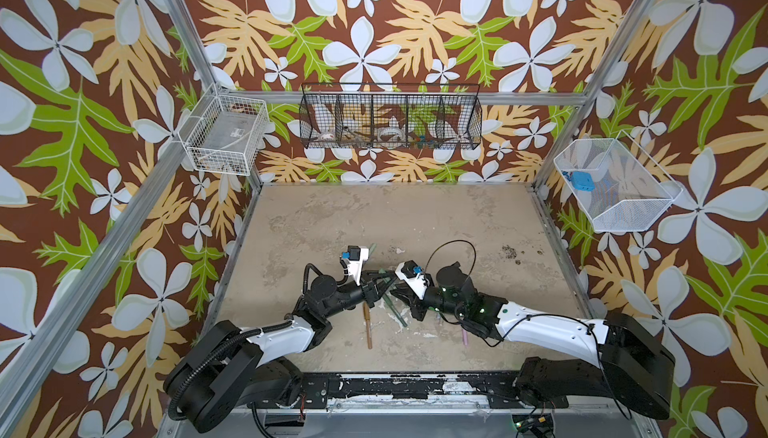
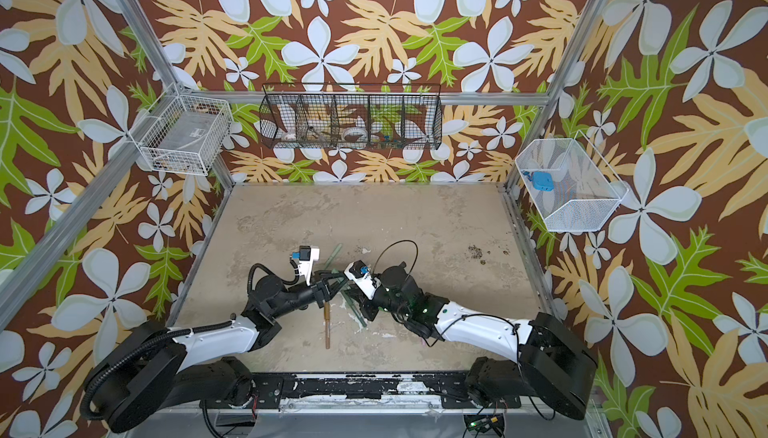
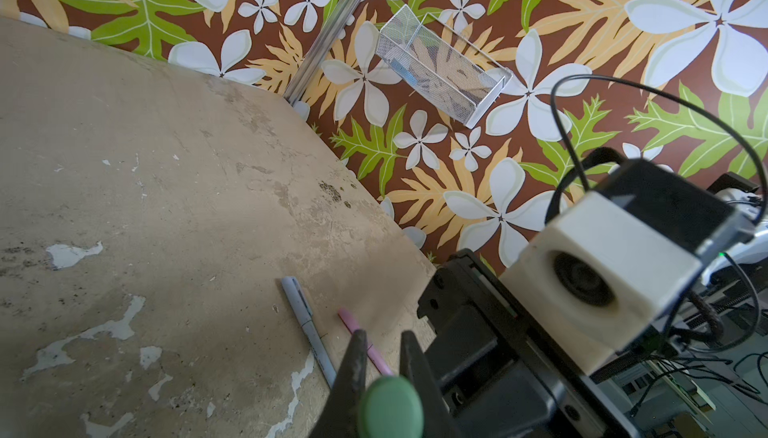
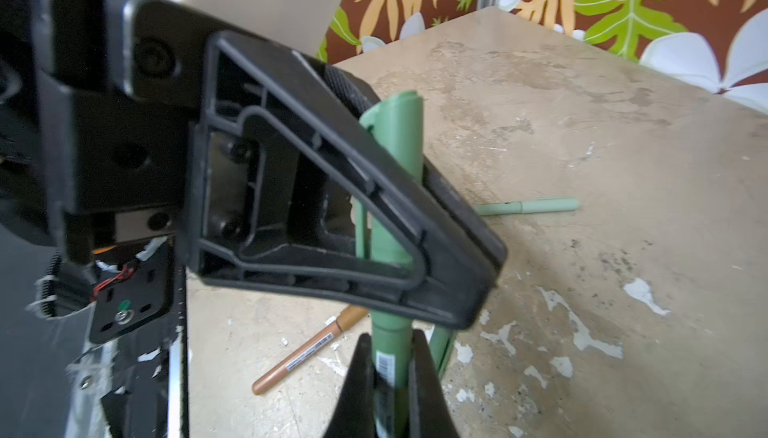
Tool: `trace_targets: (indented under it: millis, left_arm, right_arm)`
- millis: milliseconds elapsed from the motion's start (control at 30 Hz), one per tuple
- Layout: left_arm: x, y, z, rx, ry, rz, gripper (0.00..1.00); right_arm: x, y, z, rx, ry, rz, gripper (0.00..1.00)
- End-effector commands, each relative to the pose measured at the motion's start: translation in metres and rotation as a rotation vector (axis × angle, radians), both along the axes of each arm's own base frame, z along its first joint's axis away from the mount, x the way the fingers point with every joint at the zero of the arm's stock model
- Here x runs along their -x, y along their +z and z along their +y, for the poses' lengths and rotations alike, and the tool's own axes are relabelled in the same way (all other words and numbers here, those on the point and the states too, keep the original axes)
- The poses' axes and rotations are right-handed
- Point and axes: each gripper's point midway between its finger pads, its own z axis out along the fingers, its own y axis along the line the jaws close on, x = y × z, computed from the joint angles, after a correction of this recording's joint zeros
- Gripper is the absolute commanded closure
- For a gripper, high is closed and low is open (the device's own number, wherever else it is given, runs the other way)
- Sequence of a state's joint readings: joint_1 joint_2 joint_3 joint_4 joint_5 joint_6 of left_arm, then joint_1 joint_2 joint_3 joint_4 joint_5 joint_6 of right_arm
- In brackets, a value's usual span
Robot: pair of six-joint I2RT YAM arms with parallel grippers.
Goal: Open the pen caps
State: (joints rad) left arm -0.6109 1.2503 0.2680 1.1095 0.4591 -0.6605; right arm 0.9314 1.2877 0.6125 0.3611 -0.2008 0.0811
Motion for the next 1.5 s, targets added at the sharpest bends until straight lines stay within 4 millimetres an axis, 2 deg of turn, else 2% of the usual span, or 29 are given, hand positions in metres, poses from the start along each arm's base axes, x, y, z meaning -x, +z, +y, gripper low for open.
trace_targets:
  millis: [0,133,333,567,667,767,900,967,1233,1467]
  left_arm:
    - [-0.005,0.007,0.005,0.022,0.04,-0.015,1.0]
    - [-0.004,0.01,0.008,0.029,0.044,-0.026,1.0]
    - [0.007,0.018,0.01,0.055,0.002,-0.08,1.0]
    - [0.011,0.018,0.012,0.067,-0.012,-0.093,1.0]
    - [0.009,0.019,0.012,0.069,-0.009,-0.084,1.0]
    - [0.007,0.018,0.012,0.068,0.0,-0.07,1.0]
    - [0.002,0.017,0.014,0.059,0.023,-0.053,1.0]
    - [0.0,0.017,0.014,0.059,0.035,-0.046,1.0]
    - [-0.008,0.015,0.024,0.058,0.11,-0.037,1.0]
    - [-0.005,0.016,0.02,0.068,0.075,-0.043,1.0]
  right_arm:
    - [-0.014,0.001,-0.013,0.042,-0.122,-0.06,1.0]
    - [-0.003,0.004,-0.009,0.02,-0.055,-0.047,1.0]
    - [0.025,-0.004,0.013,-0.019,0.188,0.055,1.0]
    - [0.036,-0.008,0.013,-0.047,0.311,0.135,1.0]
    - [0.021,-0.01,0.01,-0.025,0.22,0.118,1.0]
    - [0.001,-0.015,0.003,0.075,0.035,0.015,1.0]
    - [-0.007,-0.011,-0.005,0.163,-0.116,-0.126,1.0]
    - [-0.008,-0.007,-0.007,0.157,-0.132,-0.136,1.0]
    - [0.034,-0.012,0.009,0.093,0.152,-0.032,1.0]
    - [0.045,-0.003,0.003,-0.006,0.271,0.049,1.0]
